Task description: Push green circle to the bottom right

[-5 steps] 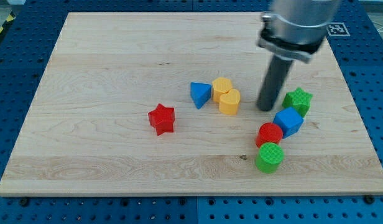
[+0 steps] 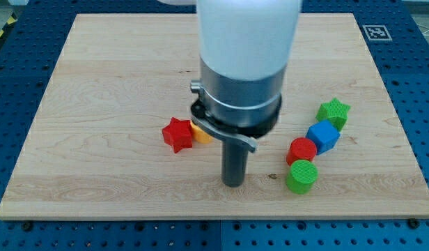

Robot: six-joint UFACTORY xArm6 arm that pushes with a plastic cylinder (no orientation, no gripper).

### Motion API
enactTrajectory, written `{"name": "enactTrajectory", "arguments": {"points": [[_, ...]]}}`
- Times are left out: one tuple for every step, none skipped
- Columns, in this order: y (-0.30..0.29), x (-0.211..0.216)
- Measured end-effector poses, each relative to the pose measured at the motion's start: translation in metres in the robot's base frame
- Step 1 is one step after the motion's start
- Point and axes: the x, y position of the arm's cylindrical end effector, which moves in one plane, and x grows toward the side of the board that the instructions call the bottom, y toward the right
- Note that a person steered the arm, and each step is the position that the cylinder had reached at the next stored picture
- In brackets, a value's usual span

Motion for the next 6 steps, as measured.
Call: {"name": "enactTrajectory", "arguments": {"points": [[0.046,0.0],[0.094,0.0],[0.125,0.0],[0.144,0.0],[0.17,0.0],[0.183,0.0]]}}
